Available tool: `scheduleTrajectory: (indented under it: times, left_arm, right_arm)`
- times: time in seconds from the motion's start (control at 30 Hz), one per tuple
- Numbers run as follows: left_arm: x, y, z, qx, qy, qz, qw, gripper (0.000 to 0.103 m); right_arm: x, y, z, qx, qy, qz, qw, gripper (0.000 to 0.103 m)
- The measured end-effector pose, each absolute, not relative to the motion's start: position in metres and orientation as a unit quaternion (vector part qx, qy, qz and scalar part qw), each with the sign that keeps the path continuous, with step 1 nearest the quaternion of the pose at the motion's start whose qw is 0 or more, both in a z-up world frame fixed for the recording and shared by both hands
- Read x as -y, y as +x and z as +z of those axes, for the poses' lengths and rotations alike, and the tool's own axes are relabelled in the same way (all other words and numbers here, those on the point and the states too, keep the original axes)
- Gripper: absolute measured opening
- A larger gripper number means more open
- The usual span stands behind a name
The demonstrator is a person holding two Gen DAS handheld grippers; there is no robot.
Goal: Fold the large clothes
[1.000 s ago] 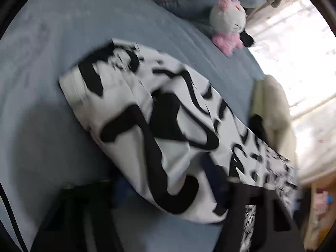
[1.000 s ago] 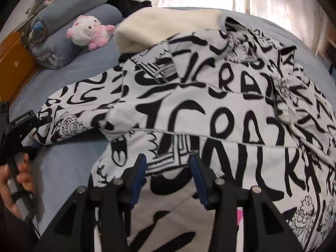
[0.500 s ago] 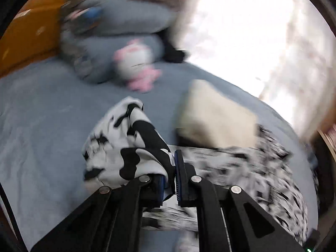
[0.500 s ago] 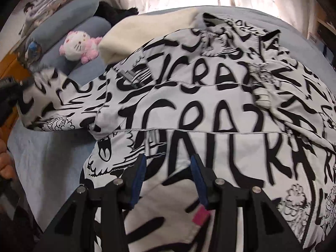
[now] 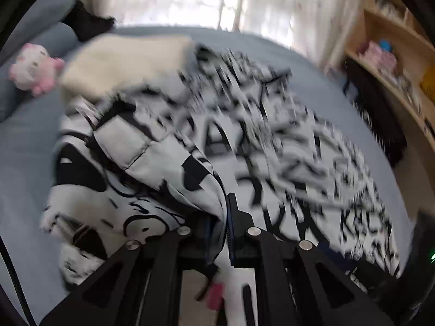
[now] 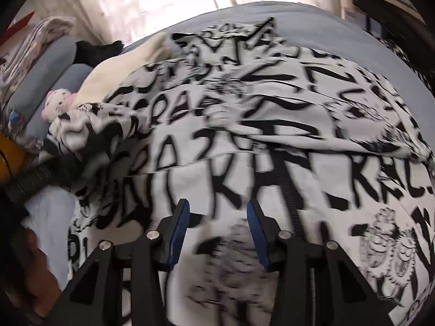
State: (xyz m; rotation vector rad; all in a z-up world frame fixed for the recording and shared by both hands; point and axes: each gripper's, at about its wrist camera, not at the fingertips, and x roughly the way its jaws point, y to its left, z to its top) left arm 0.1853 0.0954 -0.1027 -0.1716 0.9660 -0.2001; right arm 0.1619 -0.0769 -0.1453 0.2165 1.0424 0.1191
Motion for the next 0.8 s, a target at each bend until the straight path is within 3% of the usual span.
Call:
scheduleTrajectory:
  times: [0.1, 0.2, 0.23, 0.33, 0.63, 0.8]
  left_arm:
    - [-0.078, 0.172, -0.123, -0.485, -0.072, -0.114, 0.864, 0.014]
    - [-0.062, 0.165, -0.130, -0.493, -0.079, -0.152, 0.853, 0.046]
    - [-0.063, 0.160, -0.128, -0.493, -0.088, -0.166, 0.849, 0.062]
    - [-0.074, 0.148, -0.115, -0.482, -0.113, -0.183, 0.849, 0.080]
    - [-0.137, 0.120, -0.071, -0.441, -0.140, -0.142, 0.875, 0.081]
    - [-0.176, 0.110, -0.072, -0.436, -0.144, -0.065, 0.886, 0.081]
  right_arm:
    - [0.096, 0.159, -0.146, -0.496, 0.111, 0.046, 0.860, 0.044]
    - [0.107, 0.158, -0.146, -0.494, 0.116, 0.049, 0.860, 0.044]
    - [0.108, 0.158, -0.145, -0.493, 0.117, 0.052, 0.860, 0.043]
    - [0.110, 0.159, -0.141, -0.489, 0.120, 0.067, 0.862, 0.044]
    - [0.080, 0.167, -0.115, -0.461, 0.097, 0.124, 0.873, 0.045]
    - [0.049, 0.170, -0.103, -0.456, 0.089, 0.159, 0.871, 0.060]
